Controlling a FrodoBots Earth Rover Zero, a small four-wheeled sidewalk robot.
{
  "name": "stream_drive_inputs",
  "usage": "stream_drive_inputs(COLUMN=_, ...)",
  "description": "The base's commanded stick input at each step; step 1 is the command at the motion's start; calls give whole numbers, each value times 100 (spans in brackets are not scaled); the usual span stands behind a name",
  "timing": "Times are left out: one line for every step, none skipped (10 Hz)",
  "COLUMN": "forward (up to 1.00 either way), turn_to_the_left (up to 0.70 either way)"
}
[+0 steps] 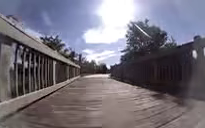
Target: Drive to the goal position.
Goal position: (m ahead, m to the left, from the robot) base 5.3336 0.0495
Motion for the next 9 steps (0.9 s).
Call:
stream_drive_inputs(forward=85, turn_to_the_left=0)
stream_drive_inputs(forward=85, turn_to_the_left=0)
stream_drive_inputs(forward=85, turn_to_the_left=0)
stream_drive_inputs(forward=85, turn_to_the_left=0)
stream_drive_inputs(forward=85, turn_to_the_left=0)
stream_drive_inputs(forward=85, turn_to_the_left=0)
stream_drive_inputs(forward=85, turn_to_the_left=0)
stream_drive_inputs(forward=85, turn_to_the_left=0)
stream_drive_inputs(forward=85, turn_to_the_left=0)
